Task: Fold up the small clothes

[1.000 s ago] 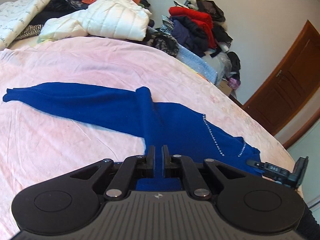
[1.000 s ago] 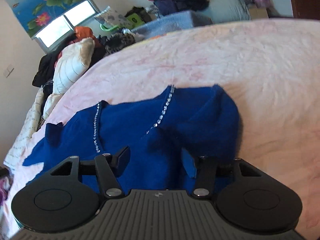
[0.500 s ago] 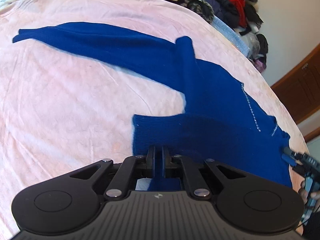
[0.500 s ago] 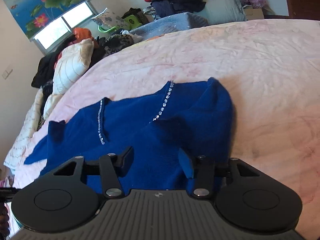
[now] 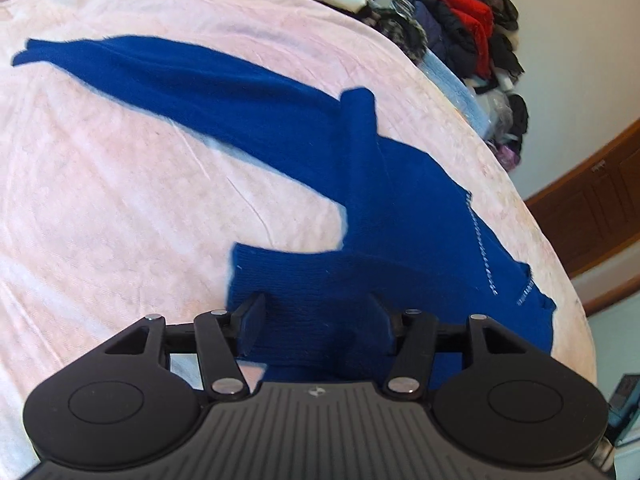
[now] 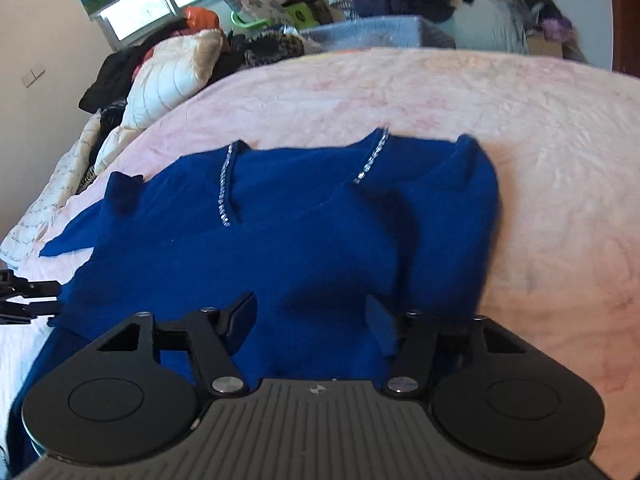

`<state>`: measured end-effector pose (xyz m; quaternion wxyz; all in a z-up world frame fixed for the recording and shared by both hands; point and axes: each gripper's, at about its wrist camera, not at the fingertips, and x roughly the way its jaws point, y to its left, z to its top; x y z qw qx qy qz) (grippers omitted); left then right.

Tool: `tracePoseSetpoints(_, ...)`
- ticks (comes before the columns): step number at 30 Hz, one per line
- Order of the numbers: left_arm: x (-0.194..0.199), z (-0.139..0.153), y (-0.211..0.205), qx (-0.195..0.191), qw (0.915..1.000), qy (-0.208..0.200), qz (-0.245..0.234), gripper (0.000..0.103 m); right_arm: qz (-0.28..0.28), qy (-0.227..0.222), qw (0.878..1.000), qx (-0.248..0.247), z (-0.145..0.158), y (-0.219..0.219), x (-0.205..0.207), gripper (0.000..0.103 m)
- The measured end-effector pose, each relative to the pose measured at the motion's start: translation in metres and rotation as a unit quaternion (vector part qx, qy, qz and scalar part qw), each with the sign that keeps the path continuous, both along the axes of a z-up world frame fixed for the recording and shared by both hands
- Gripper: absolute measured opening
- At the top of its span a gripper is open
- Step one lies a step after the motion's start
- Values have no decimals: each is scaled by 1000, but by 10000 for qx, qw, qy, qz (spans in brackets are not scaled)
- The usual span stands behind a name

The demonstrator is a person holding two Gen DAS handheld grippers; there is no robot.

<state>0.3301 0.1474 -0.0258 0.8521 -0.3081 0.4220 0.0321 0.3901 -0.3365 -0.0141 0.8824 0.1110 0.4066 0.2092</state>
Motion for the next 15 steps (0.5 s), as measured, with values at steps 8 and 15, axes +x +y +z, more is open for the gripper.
tracePoseSetpoints(8,-7,-9,27,-375,9978,255,488,55,-251,271,9867,1583,21,-31,-33,71)
tracePoseSetpoints(15,-1,-17,22,-669,9967,380,244,8,-295,501,9796,1922,19,-26,-47,77)
